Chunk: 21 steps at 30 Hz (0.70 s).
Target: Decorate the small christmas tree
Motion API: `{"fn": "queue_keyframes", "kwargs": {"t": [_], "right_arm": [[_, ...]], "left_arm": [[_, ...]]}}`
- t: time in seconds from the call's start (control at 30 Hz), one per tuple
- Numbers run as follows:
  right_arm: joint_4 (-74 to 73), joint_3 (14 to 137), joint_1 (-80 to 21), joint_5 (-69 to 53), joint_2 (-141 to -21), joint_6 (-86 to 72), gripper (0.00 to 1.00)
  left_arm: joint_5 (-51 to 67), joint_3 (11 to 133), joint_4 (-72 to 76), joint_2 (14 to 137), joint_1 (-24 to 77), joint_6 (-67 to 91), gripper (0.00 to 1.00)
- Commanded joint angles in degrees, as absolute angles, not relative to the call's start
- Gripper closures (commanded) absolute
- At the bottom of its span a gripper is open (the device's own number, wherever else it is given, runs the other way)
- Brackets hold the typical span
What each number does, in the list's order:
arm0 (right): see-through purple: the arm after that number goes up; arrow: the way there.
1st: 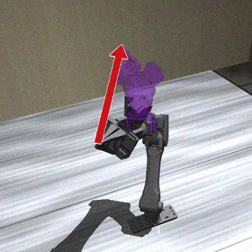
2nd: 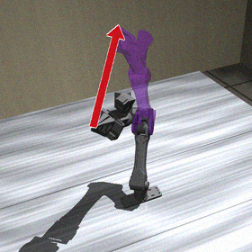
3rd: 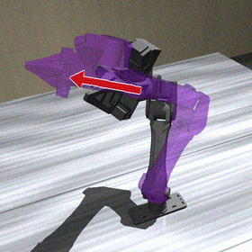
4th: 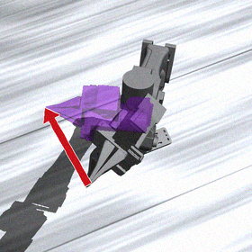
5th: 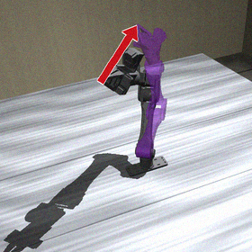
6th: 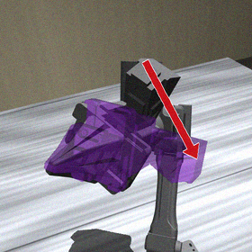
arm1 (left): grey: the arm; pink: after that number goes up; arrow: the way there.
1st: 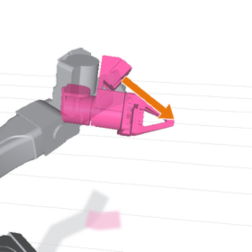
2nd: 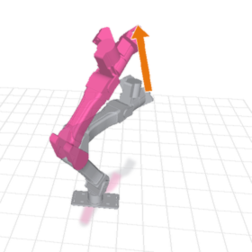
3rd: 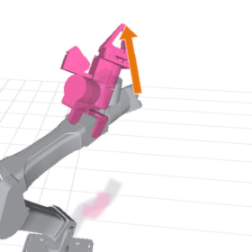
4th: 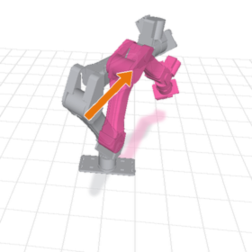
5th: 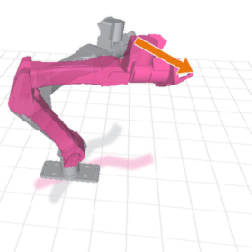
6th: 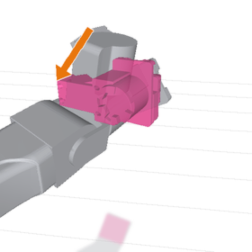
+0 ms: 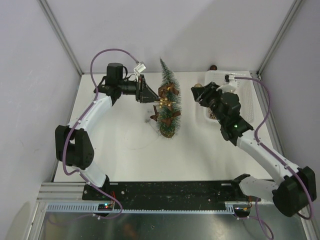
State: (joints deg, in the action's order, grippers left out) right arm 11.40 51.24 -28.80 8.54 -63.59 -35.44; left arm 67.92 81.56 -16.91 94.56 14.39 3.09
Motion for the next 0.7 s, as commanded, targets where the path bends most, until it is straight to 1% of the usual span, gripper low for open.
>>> {"fn": "queue_keyframes", "kwargs": {"t": [0.0,0.17,0.37,0.67], "right_arm": [[19.3,55.0,-28.3,9.6,-69.4,-40.3,0.78],[24.0,56.7,-26.9,4.9,-75.0,-45.5,0.79],[27.3,57.0,-26.4,5.3,-77.7,-49.5,0.79],[31.9,57.5,-26.6,6.7,-81.7,-56.7,0.82]], "left_arm": [[68.4,82.3,-16.0,93.1,13.4,1.5,0.55],[67.3,82.7,-15.9,94.1,12.4,1.1,0.58],[66.9,82.9,-16.0,95.0,12.2,0.2,0.66],[68.4,84.0,-15.9,96.2,12.2,0.2,0.67]]}}
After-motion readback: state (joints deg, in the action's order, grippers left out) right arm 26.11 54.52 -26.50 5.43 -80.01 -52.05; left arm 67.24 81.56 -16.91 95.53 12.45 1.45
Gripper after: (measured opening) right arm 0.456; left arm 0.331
